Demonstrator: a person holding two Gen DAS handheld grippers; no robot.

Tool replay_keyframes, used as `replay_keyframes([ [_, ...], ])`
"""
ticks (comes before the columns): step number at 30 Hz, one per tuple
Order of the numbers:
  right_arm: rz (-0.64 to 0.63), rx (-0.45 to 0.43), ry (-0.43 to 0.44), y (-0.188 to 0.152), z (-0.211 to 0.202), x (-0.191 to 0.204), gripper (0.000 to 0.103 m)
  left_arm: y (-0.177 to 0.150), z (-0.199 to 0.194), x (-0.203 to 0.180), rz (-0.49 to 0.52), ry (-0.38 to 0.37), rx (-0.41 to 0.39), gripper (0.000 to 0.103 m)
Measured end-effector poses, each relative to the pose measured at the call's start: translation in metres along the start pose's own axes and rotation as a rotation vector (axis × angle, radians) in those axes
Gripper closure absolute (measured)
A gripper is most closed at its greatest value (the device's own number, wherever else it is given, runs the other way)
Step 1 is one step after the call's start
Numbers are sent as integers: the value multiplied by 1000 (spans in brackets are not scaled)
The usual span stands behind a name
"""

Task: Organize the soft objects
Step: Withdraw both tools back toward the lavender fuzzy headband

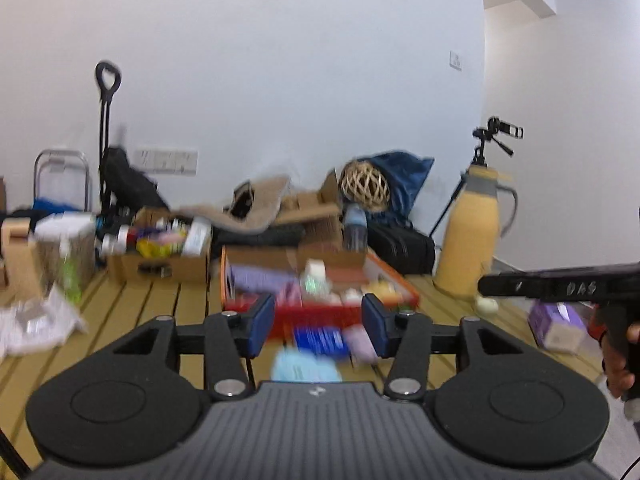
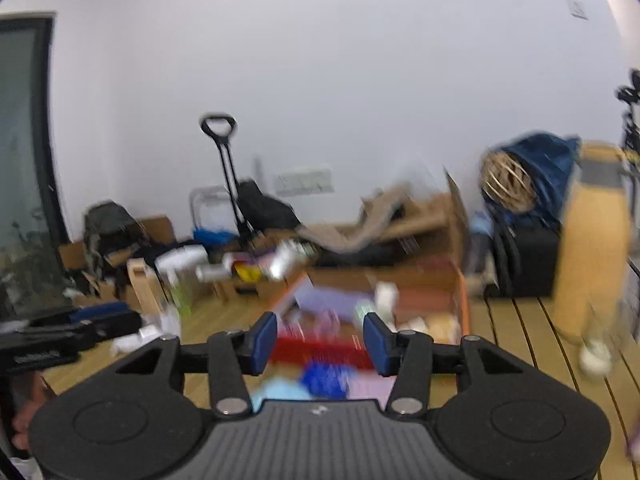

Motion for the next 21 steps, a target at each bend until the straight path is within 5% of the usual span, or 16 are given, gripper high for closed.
replay_keyframes([
  [4, 1, 52, -38, -75, -27, 6, 55, -53, -33, -9, -41, -17, 44, 43],
  [9, 130, 97, 23, -139, -55, 7, 46, -92, -35, -9, -62, -21, 146, 40],
  [17, 195, 78, 4, -148, -41, -7, 46, -94, 3, -19, -50, -39, 173, 42],
  [21, 213, 94, 6, -135, -11, -22, 46, -75, 50, -27, -104, -74, 185, 54],
])
Point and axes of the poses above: each gripper's, at about its wrist camera, not at the fingertips, and z roughly the way its jaws point, x to its left, y to its top, the point moved 5 cm from there along z, roughly the way its jaws point, and after that the axes turned 4 degrees about x, right-handed, at the moved point
